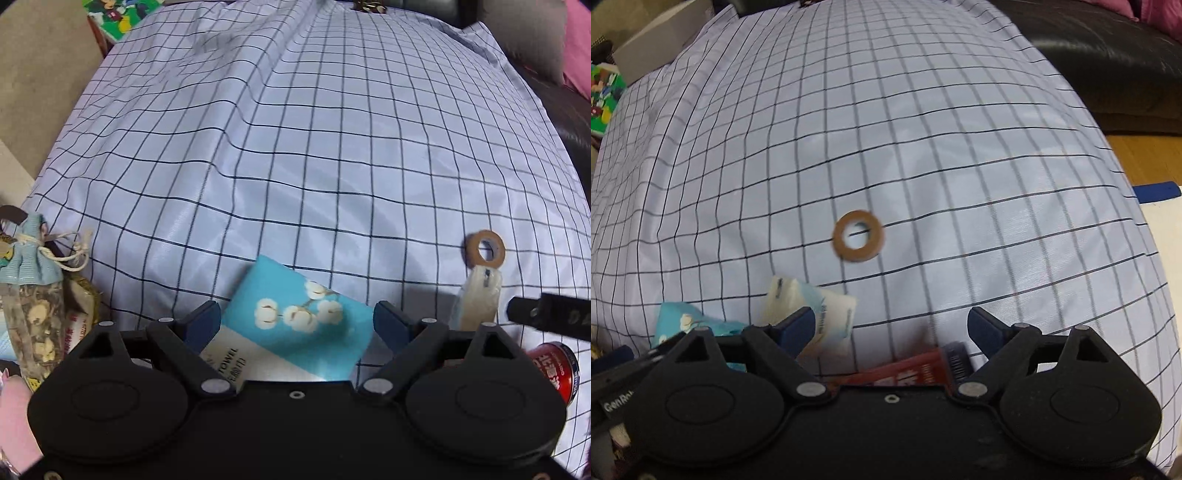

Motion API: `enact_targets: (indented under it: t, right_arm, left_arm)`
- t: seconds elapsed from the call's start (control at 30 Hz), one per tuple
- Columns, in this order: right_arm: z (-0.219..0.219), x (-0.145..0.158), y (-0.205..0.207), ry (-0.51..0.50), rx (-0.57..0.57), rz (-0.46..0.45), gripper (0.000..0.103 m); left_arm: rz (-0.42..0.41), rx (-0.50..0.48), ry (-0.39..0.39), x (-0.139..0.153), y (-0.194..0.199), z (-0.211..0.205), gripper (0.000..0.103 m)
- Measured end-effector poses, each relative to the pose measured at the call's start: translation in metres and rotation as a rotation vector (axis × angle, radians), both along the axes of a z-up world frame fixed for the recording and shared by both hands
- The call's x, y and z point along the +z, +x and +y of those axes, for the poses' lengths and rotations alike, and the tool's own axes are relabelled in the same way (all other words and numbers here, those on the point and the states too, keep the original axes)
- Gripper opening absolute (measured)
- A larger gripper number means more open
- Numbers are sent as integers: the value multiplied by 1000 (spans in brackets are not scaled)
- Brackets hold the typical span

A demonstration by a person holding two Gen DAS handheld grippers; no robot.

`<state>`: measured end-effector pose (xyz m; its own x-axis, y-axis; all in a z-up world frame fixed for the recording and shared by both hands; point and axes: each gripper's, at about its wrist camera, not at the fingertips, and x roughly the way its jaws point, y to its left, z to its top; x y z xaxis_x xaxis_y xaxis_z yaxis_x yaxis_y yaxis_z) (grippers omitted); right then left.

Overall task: Organize soft objects
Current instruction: 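Close the right tool on the brown tape roll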

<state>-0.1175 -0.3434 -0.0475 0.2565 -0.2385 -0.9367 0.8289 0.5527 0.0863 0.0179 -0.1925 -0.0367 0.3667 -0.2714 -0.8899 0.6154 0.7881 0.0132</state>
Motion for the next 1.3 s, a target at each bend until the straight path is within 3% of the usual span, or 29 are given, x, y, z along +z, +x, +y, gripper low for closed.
enact_targets:
  t: [0.27, 0.47, 0.57, 0.7, 0.77, 1.03, 1.1, 1.2, 1.3]
  right_arm:
    - [7, -15, 30, 54, -18, -31, 89]
    - [-23, -14, 36, -32, -92, -3, 90]
    - [-41, -23, 36, -27, -115, 10, 89]
    - [-52, -35, 40, -31, -108, 28, 83]
    - [-55, -41, 43, -33, -87, 35, 75]
    - [-52, -53, 59, -78, -4, 73, 68]
    - [-49, -52, 60, -86, 17, 68, 60]
    - [-44, -48, 62, -55, 53, 43, 34]
    - [-42, -43, 58, -58, 40, 46, 23]
  left_arm:
    - [14, 32, -19, 3, 9, 9, 87]
    - [9, 12, -4, 2, 8, 13, 87]
    - [15, -21, -9, 2, 4, 10, 87]
    - [21, -53, -8, -1, 2, 4, 87]
    - [37, -59, -14, -2, 2, 2, 87]
    - [45, -74, -16, -7, 0, -8, 87]
    - [46, -79, -14, -8, -1, -11, 87]
    - [40, -91, -10, -9, -6, -14, 87]
    - [34, -111, -10, -9, -10, -18, 87]
